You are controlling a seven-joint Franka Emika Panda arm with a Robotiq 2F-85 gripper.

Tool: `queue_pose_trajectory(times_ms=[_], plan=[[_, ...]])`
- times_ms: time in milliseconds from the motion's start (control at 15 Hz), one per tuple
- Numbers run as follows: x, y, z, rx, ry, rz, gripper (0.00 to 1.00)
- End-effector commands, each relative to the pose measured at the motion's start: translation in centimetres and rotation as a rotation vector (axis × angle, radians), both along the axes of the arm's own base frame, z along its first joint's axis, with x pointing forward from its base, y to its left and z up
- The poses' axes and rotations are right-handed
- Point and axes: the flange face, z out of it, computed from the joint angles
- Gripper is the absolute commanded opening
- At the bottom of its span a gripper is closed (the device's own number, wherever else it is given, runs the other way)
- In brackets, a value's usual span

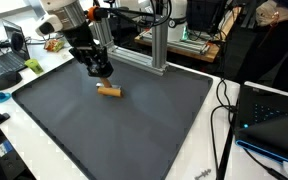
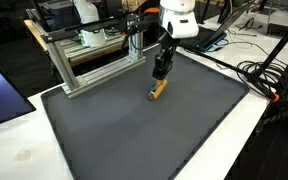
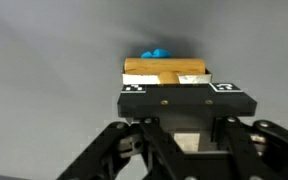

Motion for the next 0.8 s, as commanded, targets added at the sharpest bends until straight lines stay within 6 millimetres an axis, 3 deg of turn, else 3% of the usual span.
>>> queue_pose_trajectory(times_ms=[0, 733], plan=[[0.3, 0.42, -1.81, 0.009, 0.008, 0.007, 0.22], [-0.56, -0.56, -2.55, 0.05, 0.097, -0.003, 0.22]])
